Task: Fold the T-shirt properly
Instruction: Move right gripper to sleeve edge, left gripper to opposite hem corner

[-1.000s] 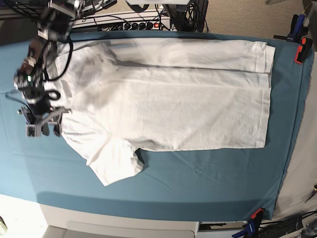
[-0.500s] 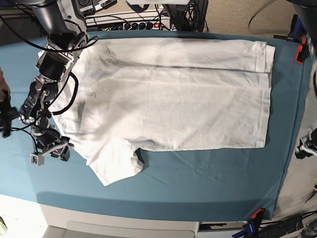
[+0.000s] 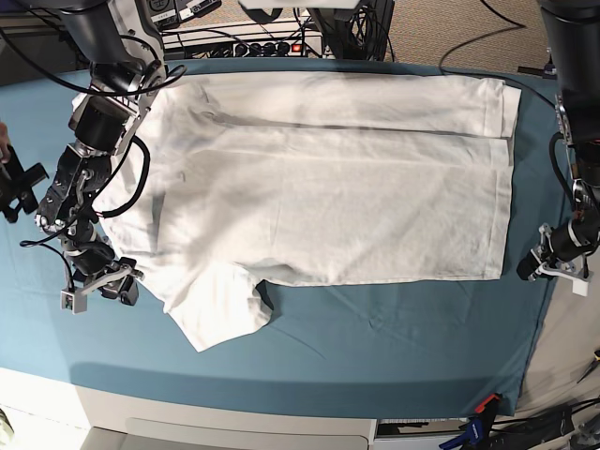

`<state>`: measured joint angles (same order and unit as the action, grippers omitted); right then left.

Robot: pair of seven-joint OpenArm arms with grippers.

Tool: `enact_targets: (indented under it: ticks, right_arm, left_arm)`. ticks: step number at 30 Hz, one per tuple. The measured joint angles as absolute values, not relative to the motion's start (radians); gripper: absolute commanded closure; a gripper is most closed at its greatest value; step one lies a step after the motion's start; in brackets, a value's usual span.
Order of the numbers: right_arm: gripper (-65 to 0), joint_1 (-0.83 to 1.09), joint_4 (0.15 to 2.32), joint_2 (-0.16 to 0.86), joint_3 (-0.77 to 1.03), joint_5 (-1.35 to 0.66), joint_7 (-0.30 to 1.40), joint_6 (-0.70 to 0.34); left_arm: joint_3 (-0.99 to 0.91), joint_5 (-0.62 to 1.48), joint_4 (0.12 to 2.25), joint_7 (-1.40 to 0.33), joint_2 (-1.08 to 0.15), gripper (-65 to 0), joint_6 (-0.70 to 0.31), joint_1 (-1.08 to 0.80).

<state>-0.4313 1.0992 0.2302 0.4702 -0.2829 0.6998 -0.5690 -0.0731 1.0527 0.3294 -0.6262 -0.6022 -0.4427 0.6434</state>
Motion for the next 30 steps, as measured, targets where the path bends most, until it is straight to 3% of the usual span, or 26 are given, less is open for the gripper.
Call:
enact_targets:
  ticks: [7, 20, 24, 30]
  right_arm:
    - [-26.2, -0.418, 1.099, 0.230, 0.470, -0.282, 0.702, -0.569]
    - [-26.2, -0.418, 1.099, 0.230, 0.470, -0.282, 0.702, -0.568]
    - [-26.2, -0.418, 1.099, 0.230, 0.470, -0.281, 0.702, -0.569]
    - [-26.2, -0.418, 1.099, 0.230, 0.470, -0.281, 0.702, -0.568]
  left_arm:
    - [-0.073, 1.123, 0.333, -0.675, -0.564, -14.4, -0.500, 0.625]
    - [-0.073, 1.129, 0.336, -0.680, -0.535, -14.5, -0.507, 0.627]
    - [-0.073, 1.180, 0.336, -0.769, -0.544, -21.1, -0.627, 0.623]
    - [-0.073, 1.198, 0.347, -0.795, -0.542, -21.8, -0.621, 0.621]
